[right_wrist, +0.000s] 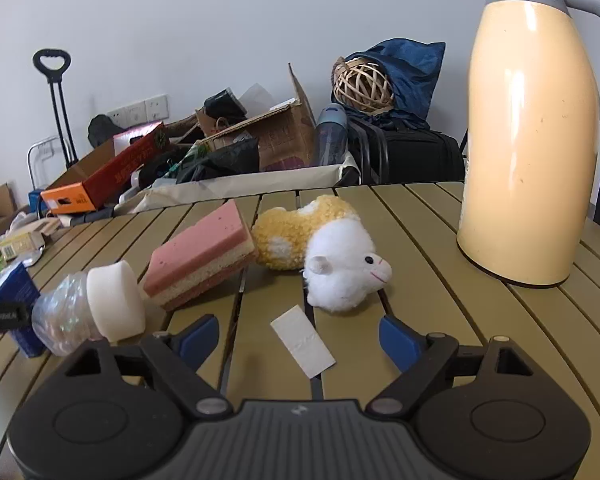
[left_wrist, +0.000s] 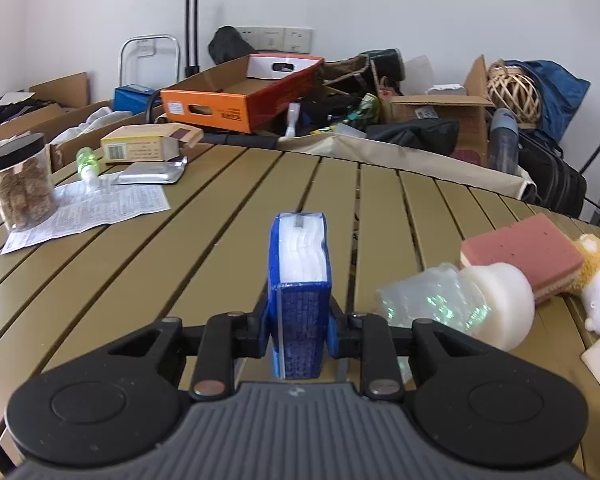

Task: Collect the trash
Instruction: 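Grasp the blue box with the left tool while the right tool approaches the white eraser, then grasp the white eraser with the right tool while the left tool lifts the blue box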

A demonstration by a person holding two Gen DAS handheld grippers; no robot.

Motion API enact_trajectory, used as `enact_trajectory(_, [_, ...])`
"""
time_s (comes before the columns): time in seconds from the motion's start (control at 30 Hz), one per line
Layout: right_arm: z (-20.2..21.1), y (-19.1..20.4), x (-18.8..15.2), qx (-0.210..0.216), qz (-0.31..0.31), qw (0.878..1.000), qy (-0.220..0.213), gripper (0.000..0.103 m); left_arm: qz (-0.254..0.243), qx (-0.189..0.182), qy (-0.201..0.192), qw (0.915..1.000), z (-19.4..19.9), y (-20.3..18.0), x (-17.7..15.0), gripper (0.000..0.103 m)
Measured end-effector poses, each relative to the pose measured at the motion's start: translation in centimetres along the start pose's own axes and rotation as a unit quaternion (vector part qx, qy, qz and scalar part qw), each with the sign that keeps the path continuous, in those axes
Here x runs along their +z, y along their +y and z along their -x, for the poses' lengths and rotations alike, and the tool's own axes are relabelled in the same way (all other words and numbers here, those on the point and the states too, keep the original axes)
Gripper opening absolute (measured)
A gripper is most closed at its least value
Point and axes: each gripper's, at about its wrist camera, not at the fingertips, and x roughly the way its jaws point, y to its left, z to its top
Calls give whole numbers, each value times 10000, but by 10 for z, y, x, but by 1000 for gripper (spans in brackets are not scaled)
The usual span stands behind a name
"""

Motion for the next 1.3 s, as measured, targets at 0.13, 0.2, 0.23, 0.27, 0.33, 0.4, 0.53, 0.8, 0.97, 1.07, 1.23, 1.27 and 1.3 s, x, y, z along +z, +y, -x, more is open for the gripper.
enact_trajectory(0.13, [-6, -1, 1, 10, -17, 9999, 141, 81, 178, -22, -68, 9998, 6, 10, 4, 24])
enact_trajectory(0.2, [-10, -1, 2, 7, -25, 9997, 228, 78, 203, -4, -128, 9997, 11, 13, 6, 24])
enact_trajectory(0.23, [-12, -1, 3, -3, -20, 9997, 262, 74, 205, -9, -160, 9997, 14, 13, 7, 24])
enact_trajectory(0.27, [-14, 0, 3, -8, -13, 9996, 299, 72, 198, -16, -199, 9996, 17, 14, 8, 24])
enact_trajectory(0.33, [-20, 1, 3, -13, -6, 9991, 428, 61, 176, -22, -263, 9995, 22, 13, 9, 24])
enact_trajectory(0.4, [-25, 1, 3, 15, -13, 9985, 552, 54, 135, -31, -328, 9994, 26, 12, 10, 24])
enact_trajectory(0.53, [-29, 2, 4, 21, -20, 9981, 612, 48, 100, -62, -389, 9992, 31, 10, 11, 24])
enact_trajectory(0.8, [-29, 1, 4, 123, -39, 9980, 620, 19, 80, -80, -416, 9991, 32, 8, 10, 24])
enact_trajectory(0.97, [-25, -1, 4, 184, -108, 9986, 480, 18, 82, -71, -457, 9989, 35, 8, 10, 24])
enact_trajectory(1.07, [-21, 0, 4, 201, -104, 9989, 411, 17, 133, -44, -456, 9989, 36, 9, 11, 24])
enact_trajectory(1.23, [-10, 0, 5, 281, -134, 9992, 257, 17, 134, -41, -488, 9987, 40, 8, 11, 24])
enact_trajectory(1.27, [-7, -1, 6, 301, -156, 9992, 220, 17, 133, -52, -500, 9986, 42, 8, 10, 24])
enact_trajectory(1.3, [-4, -1, 6, 326, -174, 9991, 187, 17, 131, -63, -506, 9986, 44, 8, 10, 24])
